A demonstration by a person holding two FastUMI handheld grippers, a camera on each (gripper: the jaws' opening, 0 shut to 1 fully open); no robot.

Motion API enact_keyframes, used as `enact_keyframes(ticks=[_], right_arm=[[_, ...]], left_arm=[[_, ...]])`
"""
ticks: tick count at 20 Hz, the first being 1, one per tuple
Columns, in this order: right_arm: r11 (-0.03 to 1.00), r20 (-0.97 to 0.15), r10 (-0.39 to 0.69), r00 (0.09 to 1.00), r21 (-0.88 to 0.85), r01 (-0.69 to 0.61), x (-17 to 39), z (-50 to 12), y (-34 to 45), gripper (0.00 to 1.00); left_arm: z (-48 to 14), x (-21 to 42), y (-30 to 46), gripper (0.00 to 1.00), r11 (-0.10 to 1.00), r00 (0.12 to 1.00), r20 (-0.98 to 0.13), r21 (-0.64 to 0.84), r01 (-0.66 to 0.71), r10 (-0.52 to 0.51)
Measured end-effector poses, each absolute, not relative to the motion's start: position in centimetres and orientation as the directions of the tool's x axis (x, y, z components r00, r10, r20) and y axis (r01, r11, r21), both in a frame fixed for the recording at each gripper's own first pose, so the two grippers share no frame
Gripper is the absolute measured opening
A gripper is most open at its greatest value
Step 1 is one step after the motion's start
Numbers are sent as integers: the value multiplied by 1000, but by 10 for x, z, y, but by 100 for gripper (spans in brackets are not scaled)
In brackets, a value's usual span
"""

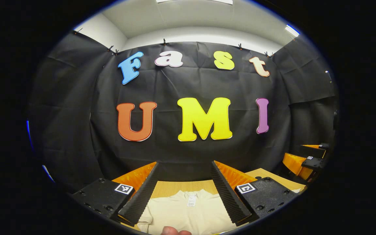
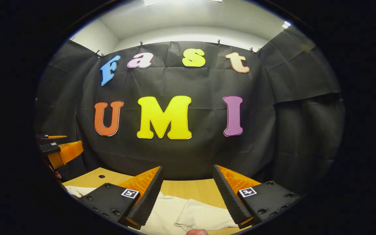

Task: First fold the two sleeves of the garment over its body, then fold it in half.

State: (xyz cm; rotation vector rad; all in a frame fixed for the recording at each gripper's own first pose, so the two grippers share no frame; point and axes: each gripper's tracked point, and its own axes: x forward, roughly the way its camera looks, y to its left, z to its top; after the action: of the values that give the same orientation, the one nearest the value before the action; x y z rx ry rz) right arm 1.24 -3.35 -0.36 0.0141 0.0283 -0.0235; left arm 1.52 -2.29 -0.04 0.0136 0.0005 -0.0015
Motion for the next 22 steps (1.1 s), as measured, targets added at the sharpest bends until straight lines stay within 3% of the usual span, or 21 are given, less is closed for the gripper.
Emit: enact_keyframes(ticks=[8,14,22], right_arm=[[998,-141,-45,989,35,50,13,-32,-74,95],[996,-272,-90,958,-25,87,-6,-74,-144,95],[970,-521,-245,818,-131,207,-61,-190,-287,93]], left_arm=[[-14,11,-31,99,1000,999,-29,19,21,-21],[-34,17,-66,99,995,992,-78,18,103,-101],[-53,24,-105,99,981,975,-130,36,188,-182]])
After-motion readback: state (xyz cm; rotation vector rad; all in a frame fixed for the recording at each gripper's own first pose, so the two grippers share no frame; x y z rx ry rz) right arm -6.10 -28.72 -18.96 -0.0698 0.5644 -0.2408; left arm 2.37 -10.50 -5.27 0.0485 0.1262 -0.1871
